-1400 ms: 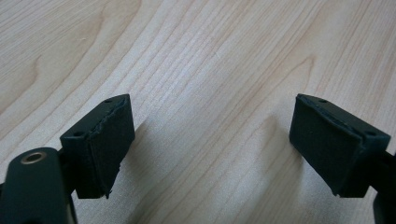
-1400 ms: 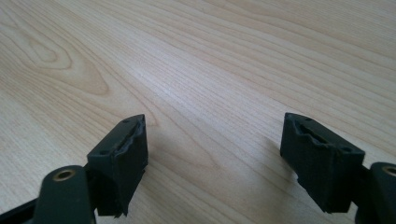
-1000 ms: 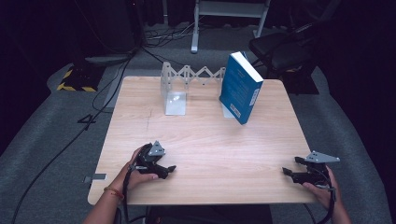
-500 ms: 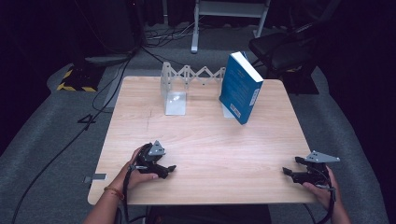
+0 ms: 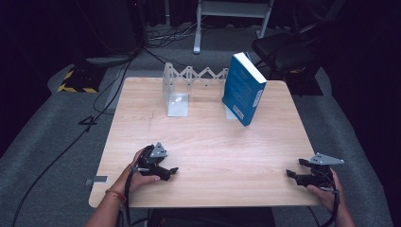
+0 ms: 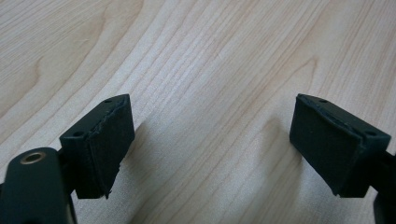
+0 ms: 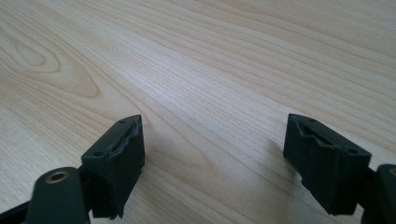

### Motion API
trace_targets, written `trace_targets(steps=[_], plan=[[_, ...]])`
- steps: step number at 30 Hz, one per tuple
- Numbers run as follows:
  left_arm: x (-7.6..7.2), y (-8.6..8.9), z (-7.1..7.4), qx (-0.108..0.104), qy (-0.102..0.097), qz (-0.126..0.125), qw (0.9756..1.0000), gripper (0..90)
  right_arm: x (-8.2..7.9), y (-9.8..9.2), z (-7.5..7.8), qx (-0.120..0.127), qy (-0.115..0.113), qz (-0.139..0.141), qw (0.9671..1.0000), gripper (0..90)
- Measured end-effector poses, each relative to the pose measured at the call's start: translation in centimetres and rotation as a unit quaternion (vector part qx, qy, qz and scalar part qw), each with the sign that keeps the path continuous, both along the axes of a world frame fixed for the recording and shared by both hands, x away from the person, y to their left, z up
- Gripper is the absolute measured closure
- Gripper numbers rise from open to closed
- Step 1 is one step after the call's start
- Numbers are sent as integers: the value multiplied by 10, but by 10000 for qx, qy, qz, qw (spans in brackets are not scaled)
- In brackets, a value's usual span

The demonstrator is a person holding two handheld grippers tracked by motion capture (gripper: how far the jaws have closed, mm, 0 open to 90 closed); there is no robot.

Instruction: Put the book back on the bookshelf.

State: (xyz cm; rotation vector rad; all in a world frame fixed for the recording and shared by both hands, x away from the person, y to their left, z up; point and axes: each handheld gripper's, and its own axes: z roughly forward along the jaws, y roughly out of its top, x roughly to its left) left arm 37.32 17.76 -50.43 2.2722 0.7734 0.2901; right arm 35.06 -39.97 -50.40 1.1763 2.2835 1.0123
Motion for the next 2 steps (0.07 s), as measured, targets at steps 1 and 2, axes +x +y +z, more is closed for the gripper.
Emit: trace_targets(steps=[1, 2], plan=[[0, 0, 0, 0, 3, 15, 10000, 144, 0, 0, 0, -3, -5, 1, 10000, 210], [0, 0, 0, 0, 3, 15, 10000, 144, 0, 0, 0, -3, -3, 0, 10000, 210]])
